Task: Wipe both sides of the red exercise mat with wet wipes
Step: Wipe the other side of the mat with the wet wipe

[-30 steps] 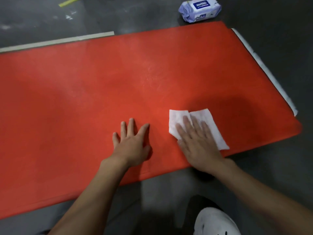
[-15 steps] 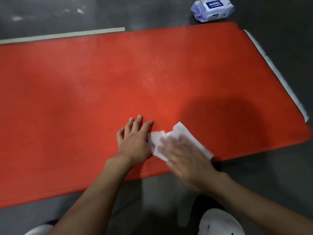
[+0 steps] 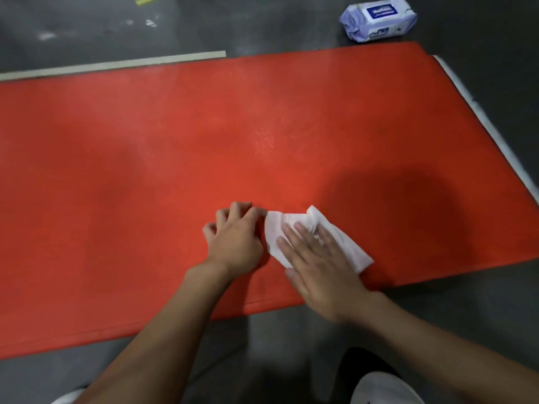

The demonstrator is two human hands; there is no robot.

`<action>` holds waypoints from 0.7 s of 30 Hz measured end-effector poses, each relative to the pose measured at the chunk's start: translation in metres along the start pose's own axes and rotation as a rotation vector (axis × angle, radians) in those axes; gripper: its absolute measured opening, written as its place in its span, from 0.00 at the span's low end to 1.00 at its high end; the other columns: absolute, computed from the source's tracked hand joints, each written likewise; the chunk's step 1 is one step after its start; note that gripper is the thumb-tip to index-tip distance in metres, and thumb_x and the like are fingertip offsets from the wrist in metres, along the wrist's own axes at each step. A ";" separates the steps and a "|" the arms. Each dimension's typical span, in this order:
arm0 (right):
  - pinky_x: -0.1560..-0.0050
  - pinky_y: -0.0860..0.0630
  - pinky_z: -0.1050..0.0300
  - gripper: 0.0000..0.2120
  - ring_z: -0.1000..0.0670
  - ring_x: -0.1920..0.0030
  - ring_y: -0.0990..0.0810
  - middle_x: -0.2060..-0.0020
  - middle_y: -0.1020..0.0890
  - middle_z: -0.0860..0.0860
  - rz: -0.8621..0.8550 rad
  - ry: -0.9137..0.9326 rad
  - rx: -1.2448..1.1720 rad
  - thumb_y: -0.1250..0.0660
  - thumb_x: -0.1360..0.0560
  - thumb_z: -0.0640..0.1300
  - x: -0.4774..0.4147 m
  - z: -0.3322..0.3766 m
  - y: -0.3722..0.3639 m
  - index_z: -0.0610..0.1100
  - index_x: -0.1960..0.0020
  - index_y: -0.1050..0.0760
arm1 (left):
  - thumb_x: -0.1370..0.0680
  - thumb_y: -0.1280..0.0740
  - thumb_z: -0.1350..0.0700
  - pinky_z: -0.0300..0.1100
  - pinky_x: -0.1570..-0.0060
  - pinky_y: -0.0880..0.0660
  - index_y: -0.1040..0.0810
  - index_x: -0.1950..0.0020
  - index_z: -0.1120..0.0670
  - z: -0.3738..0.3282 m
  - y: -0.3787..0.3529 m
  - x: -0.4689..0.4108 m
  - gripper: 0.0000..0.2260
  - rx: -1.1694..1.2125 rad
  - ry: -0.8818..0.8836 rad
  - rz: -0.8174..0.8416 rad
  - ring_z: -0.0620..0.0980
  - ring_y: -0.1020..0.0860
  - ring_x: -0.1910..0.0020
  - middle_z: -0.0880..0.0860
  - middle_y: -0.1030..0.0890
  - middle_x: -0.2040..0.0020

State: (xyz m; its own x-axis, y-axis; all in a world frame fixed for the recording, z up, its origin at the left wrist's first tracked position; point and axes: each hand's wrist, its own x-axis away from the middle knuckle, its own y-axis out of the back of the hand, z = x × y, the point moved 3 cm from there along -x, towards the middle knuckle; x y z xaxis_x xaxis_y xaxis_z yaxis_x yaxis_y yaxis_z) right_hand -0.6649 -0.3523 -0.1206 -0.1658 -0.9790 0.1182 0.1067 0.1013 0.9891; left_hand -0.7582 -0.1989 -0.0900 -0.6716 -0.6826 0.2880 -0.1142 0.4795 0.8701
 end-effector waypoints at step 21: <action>0.22 0.54 0.42 0.30 0.49 0.20 0.56 0.20 0.50 0.49 0.001 -0.151 -0.014 0.64 0.19 0.54 -0.060 -0.047 0.014 0.49 0.19 0.49 | 0.34 0.22 0.43 0.62 0.33 0.38 0.45 0.24 0.47 0.014 0.031 -0.062 0.46 -0.345 0.071 0.134 0.60 0.44 0.26 0.57 0.44 0.26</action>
State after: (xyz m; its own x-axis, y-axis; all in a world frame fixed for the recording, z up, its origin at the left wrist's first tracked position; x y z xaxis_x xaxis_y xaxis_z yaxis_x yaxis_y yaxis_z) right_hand -0.6079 -0.3007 -0.1176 -0.3111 -0.9412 0.1320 0.1206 0.0987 0.9878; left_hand -0.7304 -0.1336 -0.0872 -0.6102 -0.6685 0.4252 0.2326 0.3619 0.9027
